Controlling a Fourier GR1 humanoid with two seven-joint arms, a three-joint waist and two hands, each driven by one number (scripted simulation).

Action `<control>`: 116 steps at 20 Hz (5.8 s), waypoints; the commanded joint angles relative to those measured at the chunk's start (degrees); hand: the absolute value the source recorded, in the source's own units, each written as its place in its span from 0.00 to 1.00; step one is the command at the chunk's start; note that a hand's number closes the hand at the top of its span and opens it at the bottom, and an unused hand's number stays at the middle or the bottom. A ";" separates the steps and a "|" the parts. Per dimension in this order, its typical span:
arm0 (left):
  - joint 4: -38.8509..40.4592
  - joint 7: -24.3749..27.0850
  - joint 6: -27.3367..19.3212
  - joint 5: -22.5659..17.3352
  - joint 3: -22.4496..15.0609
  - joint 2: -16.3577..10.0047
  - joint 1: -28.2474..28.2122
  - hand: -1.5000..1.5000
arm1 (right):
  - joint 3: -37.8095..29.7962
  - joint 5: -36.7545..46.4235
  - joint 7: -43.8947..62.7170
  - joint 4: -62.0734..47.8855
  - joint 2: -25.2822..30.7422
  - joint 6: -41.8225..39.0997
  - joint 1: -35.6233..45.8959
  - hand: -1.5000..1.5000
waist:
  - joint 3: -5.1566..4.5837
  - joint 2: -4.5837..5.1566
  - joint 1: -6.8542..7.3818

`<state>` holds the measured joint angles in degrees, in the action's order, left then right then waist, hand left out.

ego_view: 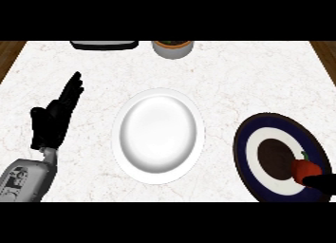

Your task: Pick the bell pepper from the plate and place it in the plate

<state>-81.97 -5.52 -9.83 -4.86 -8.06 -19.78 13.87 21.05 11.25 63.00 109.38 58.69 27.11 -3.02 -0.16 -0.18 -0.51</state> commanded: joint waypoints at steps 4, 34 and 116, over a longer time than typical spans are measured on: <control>3.98 1.69 4.12 -1.53 3.80 -1.08 2.41 0.50 | 0.43 0.48 7.23 -0.71 -3.64 -4.61 0.30 0.00 | 0.11 0.27 0.41; 6.83 1.64 5.13 6.77 6.36 7.27 3.98 0.50 | -5.77 12.93 -11.99 -27.73 -23.04 -14.01 1.50 1.00 | 0.15 0.22 0.22; -0.19 -1.33 6.94 10.20 9.26 9.11 0.18 0.50 | 13.99 16.82 -28.55 -27.95 -48.90 31.80 24.42 0.00 | 0.19 -0.29 -0.85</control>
<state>-80.59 -6.11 -2.01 4.60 1.76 -11.31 15.15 37.10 28.11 34.79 72.46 4.86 55.66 28.27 0.02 -0.24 -0.71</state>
